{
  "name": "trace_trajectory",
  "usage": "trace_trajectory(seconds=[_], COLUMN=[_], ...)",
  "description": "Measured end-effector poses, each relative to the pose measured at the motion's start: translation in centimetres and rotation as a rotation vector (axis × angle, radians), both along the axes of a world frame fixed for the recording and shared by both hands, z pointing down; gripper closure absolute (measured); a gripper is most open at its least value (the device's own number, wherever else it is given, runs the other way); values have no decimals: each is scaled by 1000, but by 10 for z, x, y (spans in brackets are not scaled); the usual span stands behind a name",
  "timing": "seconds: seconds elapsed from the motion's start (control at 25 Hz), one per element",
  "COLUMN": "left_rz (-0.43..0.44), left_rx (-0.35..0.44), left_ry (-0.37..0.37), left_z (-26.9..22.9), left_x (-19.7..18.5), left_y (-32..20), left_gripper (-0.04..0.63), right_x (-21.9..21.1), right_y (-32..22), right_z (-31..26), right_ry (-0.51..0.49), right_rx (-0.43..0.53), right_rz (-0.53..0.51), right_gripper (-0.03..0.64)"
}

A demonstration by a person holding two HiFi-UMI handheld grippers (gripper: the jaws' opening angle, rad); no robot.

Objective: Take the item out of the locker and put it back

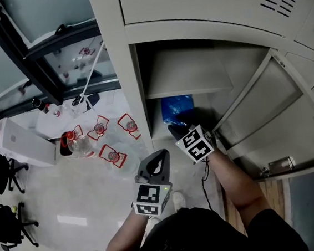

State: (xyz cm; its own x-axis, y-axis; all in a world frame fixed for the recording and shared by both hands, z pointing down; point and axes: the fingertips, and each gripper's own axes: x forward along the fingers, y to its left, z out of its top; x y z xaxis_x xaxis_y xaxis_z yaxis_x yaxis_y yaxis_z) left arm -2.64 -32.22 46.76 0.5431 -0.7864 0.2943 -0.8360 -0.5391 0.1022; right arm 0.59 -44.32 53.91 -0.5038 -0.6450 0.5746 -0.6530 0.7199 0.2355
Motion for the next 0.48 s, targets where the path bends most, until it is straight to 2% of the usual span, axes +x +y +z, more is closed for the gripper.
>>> trace_trajectory(seconds=[0.24,0.36,0.44,0.48], left_rz=[-1,9,17,21], left_rx=[11,17,22,23], left_ry=[0,-1,-1,-1], left_z=[-6,-9,-12,-13], left_x=[-6,-7,-8,-9], left_y=[12,22,30,35], left_gripper=[591,592,591,591], right_x=[4,8,12,14], right_y=[12,23,32,37], right_z=[-27,-42,-50,-52], right_ry=[-69,-122,-146,-157], right_rx=[97,128,142,146], right_rz=[53,98,130,144], right_gripper=[476,508,576,586])
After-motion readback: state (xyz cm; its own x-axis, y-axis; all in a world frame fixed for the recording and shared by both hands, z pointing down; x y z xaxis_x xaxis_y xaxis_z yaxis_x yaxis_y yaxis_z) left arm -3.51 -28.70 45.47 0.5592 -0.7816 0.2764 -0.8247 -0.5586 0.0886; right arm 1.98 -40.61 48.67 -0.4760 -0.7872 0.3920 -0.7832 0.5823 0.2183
